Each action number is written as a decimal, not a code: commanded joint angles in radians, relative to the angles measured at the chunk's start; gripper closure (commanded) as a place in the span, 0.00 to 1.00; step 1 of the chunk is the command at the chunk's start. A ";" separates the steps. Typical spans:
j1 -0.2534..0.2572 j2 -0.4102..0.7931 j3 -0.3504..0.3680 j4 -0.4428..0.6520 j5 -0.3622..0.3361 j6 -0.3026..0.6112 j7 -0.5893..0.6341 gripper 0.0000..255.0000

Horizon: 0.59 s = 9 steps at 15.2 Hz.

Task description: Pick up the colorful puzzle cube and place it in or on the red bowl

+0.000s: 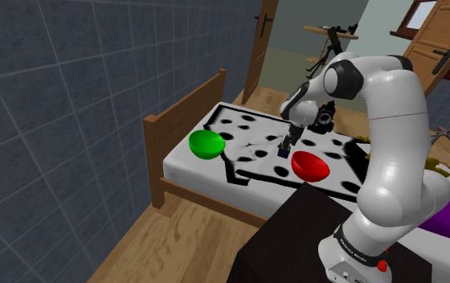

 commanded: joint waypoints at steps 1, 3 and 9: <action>-0.010 0.021 0.010 0.003 0.011 0.018 -0.010 0.00; -0.019 0.050 0.023 0.013 0.023 0.037 -0.018 0.00; -0.019 0.050 0.023 0.013 0.023 0.037 -0.018 0.00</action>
